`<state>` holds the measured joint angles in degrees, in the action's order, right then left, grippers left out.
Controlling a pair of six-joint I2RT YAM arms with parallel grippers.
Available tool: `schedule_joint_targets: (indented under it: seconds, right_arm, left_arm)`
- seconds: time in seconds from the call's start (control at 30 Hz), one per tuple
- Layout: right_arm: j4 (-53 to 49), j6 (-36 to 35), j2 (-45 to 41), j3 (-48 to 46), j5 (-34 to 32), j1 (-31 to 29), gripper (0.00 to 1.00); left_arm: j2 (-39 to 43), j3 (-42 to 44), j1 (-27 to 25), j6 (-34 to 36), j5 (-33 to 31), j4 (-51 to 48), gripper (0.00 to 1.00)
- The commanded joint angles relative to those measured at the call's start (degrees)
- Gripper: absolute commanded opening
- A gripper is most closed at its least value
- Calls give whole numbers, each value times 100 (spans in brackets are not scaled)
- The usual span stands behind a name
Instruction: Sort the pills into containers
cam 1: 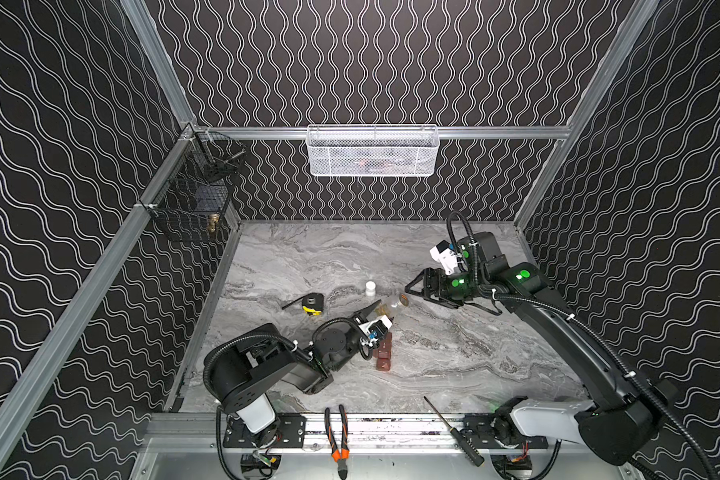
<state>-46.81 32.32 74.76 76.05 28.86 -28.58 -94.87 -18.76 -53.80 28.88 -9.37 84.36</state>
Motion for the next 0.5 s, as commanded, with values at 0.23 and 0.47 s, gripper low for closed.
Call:
schedule_joint_targets:
  seconds: [0.23,0.47]
  right_arm:
    - [193,16,255,-150,86,-187,79]
    - [275,73,345,-225,-27,-262,72]
  left_arm:
    - [-115,-123,-166,368,-153,424,0]
    - [-128,-143,-227,350,-171,424,0]
